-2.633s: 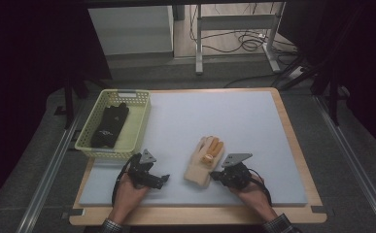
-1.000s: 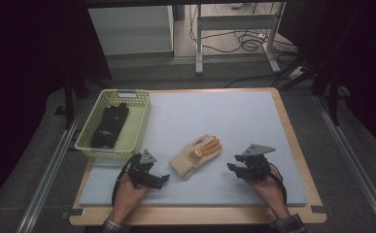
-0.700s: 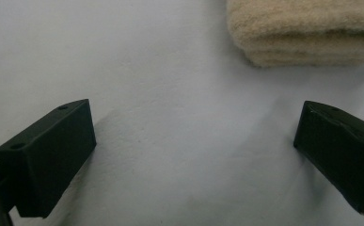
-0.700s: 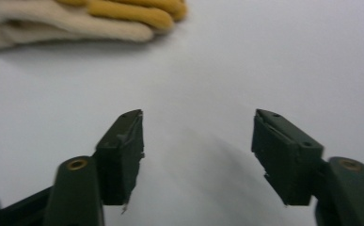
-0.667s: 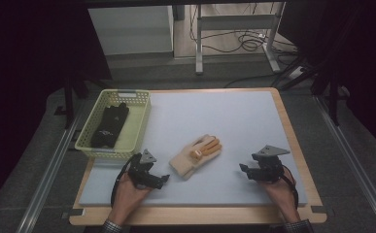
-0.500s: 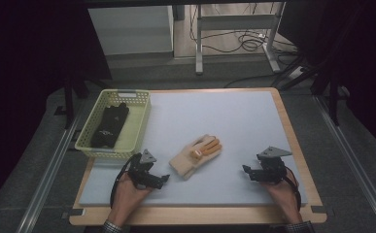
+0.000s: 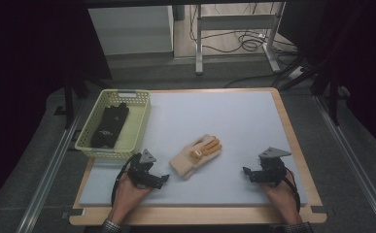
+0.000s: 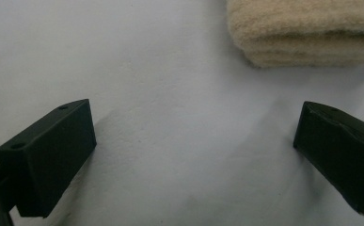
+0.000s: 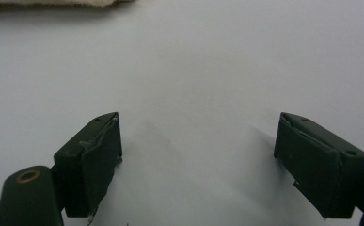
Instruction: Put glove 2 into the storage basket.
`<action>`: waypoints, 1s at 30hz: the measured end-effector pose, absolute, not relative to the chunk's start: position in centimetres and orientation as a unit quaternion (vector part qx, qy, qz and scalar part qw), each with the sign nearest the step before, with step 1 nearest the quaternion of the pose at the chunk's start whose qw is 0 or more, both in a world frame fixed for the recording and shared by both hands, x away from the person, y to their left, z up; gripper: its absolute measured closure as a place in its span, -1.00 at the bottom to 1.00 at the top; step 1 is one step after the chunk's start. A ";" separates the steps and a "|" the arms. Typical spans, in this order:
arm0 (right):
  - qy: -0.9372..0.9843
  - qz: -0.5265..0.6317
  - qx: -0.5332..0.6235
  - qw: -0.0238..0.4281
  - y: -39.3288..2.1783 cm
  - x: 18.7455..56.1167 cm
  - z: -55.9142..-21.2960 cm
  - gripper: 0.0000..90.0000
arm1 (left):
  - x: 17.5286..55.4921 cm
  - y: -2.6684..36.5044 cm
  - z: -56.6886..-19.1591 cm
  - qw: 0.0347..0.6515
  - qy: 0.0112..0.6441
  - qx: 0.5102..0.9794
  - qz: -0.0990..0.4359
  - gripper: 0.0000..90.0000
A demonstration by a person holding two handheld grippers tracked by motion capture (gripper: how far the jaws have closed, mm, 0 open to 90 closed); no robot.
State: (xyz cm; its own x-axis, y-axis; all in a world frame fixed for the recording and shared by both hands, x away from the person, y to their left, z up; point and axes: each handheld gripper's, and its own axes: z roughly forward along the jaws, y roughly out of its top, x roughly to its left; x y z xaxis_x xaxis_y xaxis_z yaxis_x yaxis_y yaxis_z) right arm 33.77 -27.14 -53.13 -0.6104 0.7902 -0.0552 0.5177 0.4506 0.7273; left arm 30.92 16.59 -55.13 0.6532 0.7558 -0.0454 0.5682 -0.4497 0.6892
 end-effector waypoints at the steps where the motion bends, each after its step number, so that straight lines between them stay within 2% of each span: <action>1: 0.828 0.345 0.395 0.198 -27.1 33.8 -53.1 -0.66 | 30.9 16.6 -55.1 0.347 0.393 0.841 0.135 -1.00; 17: 0.828 0.345 0.395 0.198 -27.2 33.8 -53.1 -0.66 | 30.8 15.8 -51.8 0.370 0.360 0.852 0.084 -1.00; 30: 0.828 0.345 0.394 0.198 -27.2 33.8 -53.1 -0.66 | 32.8 10.6 -49.1 0.352 0.320 0.876 0.083 -1.00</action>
State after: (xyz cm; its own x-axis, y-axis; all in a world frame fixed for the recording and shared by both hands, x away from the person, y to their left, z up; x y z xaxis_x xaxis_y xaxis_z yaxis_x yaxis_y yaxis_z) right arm 33.77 -27.16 -53.14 -0.6106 0.7900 -0.0554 0.5168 0.4505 0.7279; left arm 32.78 10.62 -49.08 0.7808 0.6197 -0.0801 0.5027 -0.5469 0.6695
